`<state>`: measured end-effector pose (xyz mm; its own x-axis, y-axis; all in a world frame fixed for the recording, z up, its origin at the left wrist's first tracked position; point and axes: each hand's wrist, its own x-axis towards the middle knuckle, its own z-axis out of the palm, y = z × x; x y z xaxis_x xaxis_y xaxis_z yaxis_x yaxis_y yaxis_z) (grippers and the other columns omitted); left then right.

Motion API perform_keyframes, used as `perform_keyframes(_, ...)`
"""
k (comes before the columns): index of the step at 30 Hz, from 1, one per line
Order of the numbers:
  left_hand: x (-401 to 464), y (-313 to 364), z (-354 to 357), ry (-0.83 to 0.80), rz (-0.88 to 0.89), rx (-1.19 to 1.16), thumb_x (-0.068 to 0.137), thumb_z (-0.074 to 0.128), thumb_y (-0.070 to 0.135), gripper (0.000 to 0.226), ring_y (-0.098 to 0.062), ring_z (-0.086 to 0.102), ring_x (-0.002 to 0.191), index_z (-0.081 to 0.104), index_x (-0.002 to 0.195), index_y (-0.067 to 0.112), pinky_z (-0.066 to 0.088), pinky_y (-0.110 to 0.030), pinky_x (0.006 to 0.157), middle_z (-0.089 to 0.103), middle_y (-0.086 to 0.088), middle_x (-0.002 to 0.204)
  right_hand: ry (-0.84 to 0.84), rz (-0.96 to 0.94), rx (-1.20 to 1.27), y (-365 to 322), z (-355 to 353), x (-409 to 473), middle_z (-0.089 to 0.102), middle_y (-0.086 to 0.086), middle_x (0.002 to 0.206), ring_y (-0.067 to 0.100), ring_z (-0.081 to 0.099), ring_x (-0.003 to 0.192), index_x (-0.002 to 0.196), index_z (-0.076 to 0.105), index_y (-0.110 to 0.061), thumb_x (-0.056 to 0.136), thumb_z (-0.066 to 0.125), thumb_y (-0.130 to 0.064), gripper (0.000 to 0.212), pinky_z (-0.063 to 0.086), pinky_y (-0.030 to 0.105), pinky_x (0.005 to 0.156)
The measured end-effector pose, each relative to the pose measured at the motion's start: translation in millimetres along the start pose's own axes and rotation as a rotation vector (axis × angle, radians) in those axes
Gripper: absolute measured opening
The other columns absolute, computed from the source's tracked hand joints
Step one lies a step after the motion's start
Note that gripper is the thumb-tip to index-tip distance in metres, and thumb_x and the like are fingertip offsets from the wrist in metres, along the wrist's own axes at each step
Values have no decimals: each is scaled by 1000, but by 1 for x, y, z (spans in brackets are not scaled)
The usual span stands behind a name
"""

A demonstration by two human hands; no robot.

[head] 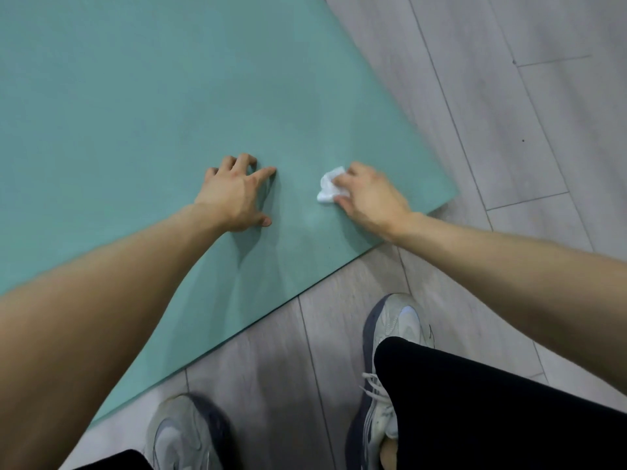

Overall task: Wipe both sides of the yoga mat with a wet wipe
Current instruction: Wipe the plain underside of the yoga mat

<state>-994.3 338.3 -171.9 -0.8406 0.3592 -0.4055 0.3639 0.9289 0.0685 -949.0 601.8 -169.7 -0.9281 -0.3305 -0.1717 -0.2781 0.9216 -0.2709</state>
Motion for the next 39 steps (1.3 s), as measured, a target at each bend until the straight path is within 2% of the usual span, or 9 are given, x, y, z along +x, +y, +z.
perform_keyframes(4,1,-1,0,-7,2,4,72,82,69,105,-33,32,142,29,158,42,38,-55,112,31,-5,158,-605,-412,47,-42,13,-74,63,2,95,24,63,85,94,68,-19,92,57,-32,17,55,40,76)
perform_keyframes(10,3,0,-4,-25,2,21,68,83,70,106,-32,34,138,31,156,43,40,-55,108,34,-4,153,252,98,127,13,-15,-15,61,3,102,30,64,86,114,71,-19,91,63,-30,26,54,39,76)
perform_keyframes(14,3,7,-10,-29,10,35,66,90,62,107,-32,37,136,35,154,37,44,-55,105,37,-5,150,202,189,36,24,-6,-5,58,13,112,40,64,92,128,64,-20,98,59,-25,30,54,45,79)
perform_keyframes(19,9,32,-16,-18,200,166,81,79,36,105,-34,34,141,13,162,46,50,-51,95,25,-5,158,-76,-270,42,9,31,-54,50,9,104,32,54,78,120,65,-17,99,45,-21,30,52,45,64)
perform_keyframes(22,17,53,-16,-94,202,175,84,72,44,88,-36,35,136,22,156,50,53,-51,91,27,-5,151,151,1,-38,72,-13,-30,51,12,104,35,57,81,118,71,-17,99,41,-34,39,53,45,69)
perform_keyframes(25,24,72,-22,-161,122,126,61,85,67,98,-37,38,129,34,141,45,55,-51,87,32,-5,139,275,259,-73,117,-47,-35,53,10,110,38,61,91,127,71,-20,102,50,-33,35,51,40,76)
perform_keyframes(30,37,89,-20,-132,82,174,36,94,72,121,-34,37,130,38,136,32,55,-52,82,31,-5,136,-48,-153,15,50,16,-94,50,10,101,25,51,73,120,68,-8,100,61,-14,22,46,41,62)
perform_keyframes(35,46,85,-20,-98,100,200,21,90,80,138,-33,40,123,34,138,33,55,-52,78,36,-1,130,463,217,-24,113,-43,-55,56,14,104,33,58,76,122,72,-14,99,60,-17,26,53,41,61)
perform_keyframes(39,48,80,-22,-88,120,202,17,81,90,165,-30,37,126,12,157,38,51,-50,81,34,2,137,400,220,24,134,-56,-33,60,11,113,32,65,92,129,72,-18,103,56,-26,31,55,36,77)
